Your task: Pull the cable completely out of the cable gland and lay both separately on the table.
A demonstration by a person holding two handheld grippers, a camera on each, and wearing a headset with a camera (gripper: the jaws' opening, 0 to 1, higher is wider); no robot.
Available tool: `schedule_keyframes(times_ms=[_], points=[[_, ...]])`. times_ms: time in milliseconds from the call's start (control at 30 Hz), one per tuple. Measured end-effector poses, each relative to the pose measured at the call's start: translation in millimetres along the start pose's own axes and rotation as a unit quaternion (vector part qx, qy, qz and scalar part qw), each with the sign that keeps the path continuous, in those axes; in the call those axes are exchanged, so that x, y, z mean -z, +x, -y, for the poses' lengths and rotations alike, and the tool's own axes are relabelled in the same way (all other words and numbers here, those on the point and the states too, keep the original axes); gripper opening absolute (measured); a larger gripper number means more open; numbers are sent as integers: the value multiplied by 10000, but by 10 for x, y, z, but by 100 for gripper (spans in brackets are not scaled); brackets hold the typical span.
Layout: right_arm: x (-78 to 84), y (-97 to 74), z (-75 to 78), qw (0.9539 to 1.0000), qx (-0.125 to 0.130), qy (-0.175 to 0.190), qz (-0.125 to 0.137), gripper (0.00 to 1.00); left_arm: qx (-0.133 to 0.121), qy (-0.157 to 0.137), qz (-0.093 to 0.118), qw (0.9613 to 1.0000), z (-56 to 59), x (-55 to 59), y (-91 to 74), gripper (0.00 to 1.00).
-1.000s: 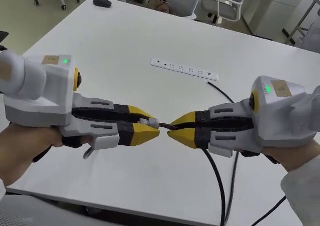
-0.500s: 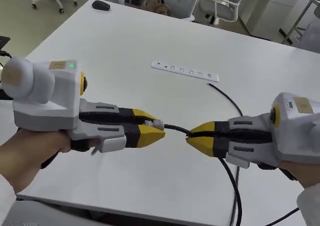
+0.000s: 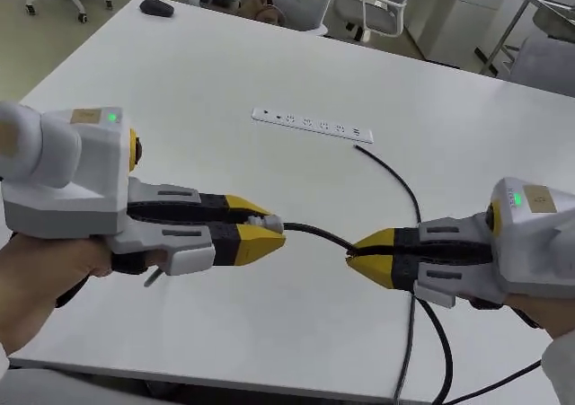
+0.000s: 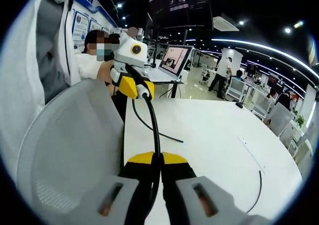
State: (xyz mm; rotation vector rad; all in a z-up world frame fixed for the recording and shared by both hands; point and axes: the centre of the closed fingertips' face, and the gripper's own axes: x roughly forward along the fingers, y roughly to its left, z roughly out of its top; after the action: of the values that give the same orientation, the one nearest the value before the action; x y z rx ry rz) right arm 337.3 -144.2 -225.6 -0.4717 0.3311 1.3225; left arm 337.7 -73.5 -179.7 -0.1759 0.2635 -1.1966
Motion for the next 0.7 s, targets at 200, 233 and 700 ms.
schedule_keyframes(times_ms=[200, 233, 700], points=[[55, -5, -11, 10000, 33, 25, -73, 3, -12, -132, -60, 9999, -16, 38, 5, 17], [58, -6, -9, 10000, 38, 24, -79, 3, -13, -140, -68, 9999, -18, 41, 7, 17], [-296, -46, -29, 9995, -77, 2, 311, 20, -39, -132, -126, 9998, -31, 69, 18, 17]])
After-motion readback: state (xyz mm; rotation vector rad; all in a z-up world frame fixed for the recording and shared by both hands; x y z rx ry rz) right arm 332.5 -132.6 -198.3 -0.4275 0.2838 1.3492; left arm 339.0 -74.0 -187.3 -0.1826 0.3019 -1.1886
